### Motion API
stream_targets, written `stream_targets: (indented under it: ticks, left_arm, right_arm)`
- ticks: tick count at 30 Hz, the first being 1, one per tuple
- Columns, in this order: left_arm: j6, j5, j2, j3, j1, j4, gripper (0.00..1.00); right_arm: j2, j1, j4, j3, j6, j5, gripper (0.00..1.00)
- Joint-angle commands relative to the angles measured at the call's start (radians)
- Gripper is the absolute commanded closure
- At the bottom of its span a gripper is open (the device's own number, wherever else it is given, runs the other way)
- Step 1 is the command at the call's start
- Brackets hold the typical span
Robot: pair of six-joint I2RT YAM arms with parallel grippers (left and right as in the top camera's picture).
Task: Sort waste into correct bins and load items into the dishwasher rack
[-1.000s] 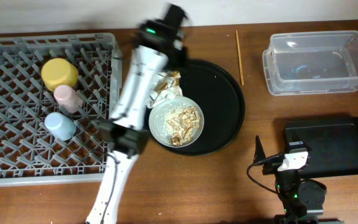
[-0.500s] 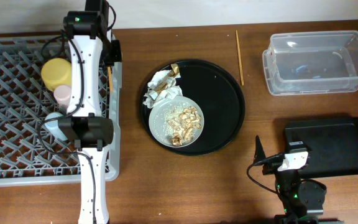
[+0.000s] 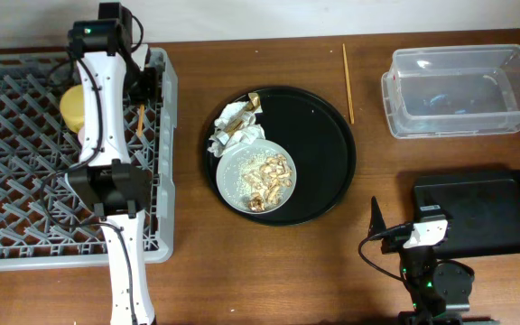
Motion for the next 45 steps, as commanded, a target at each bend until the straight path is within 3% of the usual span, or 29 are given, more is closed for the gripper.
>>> stream_targets:
  ticks: [1, 3, 4, 5, 6, 10, 12, 14, 15, 16, 22, 25, 29, 32, 36, 38, 40, 41, 45]
  left_arm:
    - [0.02, 0.052, -0.022, -0.009, 0.002, -0.002, 0.78]
    - [0.019, 0.053, -0.022, -0.009, 0.002, -0.002, 0.78]
    - [0.019, 0.053, -0.022, -0.009, 0.002, -0.002, 0.71]
    - [0.016, 0.053, -0.022, -0.009, 0.002, -0.002, 0.62]
    - [0.005, 0.053, -0.022, -0.009, 0.002, -0.002, 0.38]
    - [0.0, 0.149, -0.027, -0.009, 0.002, -0.001, 0.38]
    - [0.001, 0.33, -0.037, -0.008, 0.002, 0.002, 0.39]
    - [0.0, 0.439, -0.037, -0.003, -0.001, 0.006, 0.43]
    - [0.0, 0.468, -0.037, -0.003, -0.008, 0.008, 0.49]
    - [0.0, 0.476, -0.037, -0.003, -0.016, 0.01, 0.54]
    - [0.001, 0.474, -0.037, -0.003, -0.132, 0.006, 0.54]
    - [0.0, 0.452, -0.037, -0.002, -0.202, 0.006, 0.67]
    - [-0.004, 0.451, -0.037, -0.002, -0.3, 0.01, 0.65]
    - [-0.014, 0.449, -0.037, -0.002, -0.396, 0.069, 0.54]
    - [-0.237, 0.294, -0.037, -0.002, -0.504, 0.183, 0.51]
    - [-0.246, 0.238, -0.037, -0.002, -0.541, 0.195, 0.32]
    - [-0.246, 0.169, -0.037, -0.002, -0.582, 0.196, 0.06]
    - [-0.245, 0.162, -0.037, -0.002, -0.592, 0.208, 0.01]
    - [-0.243, 0.163, -0.037, -0.002, -0.618, 0.369, 0.01]
  right_arm:
    - [-0.007, -0.003, -0.006, -0.005, 0.002, 0.005, 0.02]
    - [-0.007, -0.003, -0.006, -0.005, 0.002, 0.005, 0.01]
    - [-0.007, -0.003, -0.006, -0.005, 0.002, 0.005, 0.02]
    - [-0.007, -0.003, -0.006, -0.005, 0.002, 0.005, 0.02]
    - [-0.007, -0.003, -0.006, -0.005, 0.002, 0.005, 0.02]
    - [-0.007, -0.003, -0.006, -0.005, 0.002, 0.005, 0.02]
    - [-0.007, -0.003, -0.006, -0.005, 0.002, 0.005, 0.02]
    - [-0.007, -0.003, -0.006, -0.005, 0.002, 0.005, 0.02]
    - [-0.007, -0.003, -0.006, -0.005, 0.002, 0.005, 0.02]
    - [-0.007, -0.003, -0.006, -0.005, 0.002, 0.005, 0.02]
    - [-0.007, -0.003, -0.006, -0.005, 0.002, 0.005, 0.02]
    - [-0.007, -0.003, -0.006, -0.005, 0.002, 0.005, 0.02]
    - [-0.007, -0.003, -0.006, -0.005, 0.002, 0.005, 0.02]
    - [-0.007, -0.003, -0.006, -0.005, 0.002, 0.005, 0.02]
    - [-0.007, -0.003, -0.006, -0.005, 0.002, 0.005, 0.02]
    - [-0.007, -0.003, -0.006, -0.005, 0.002, 0.005, 0.02]
    - [-0.007, -0.003, -0.006, -0.005, 0.002, 0.005, 0.02]
    - [-0.007, -0.003, -0.006, -0.005, 0.002, 0.005, 0.02]
    - [-0.007, -0.003, -0.006, -0.005, 0.002, 0.005, 0.02]
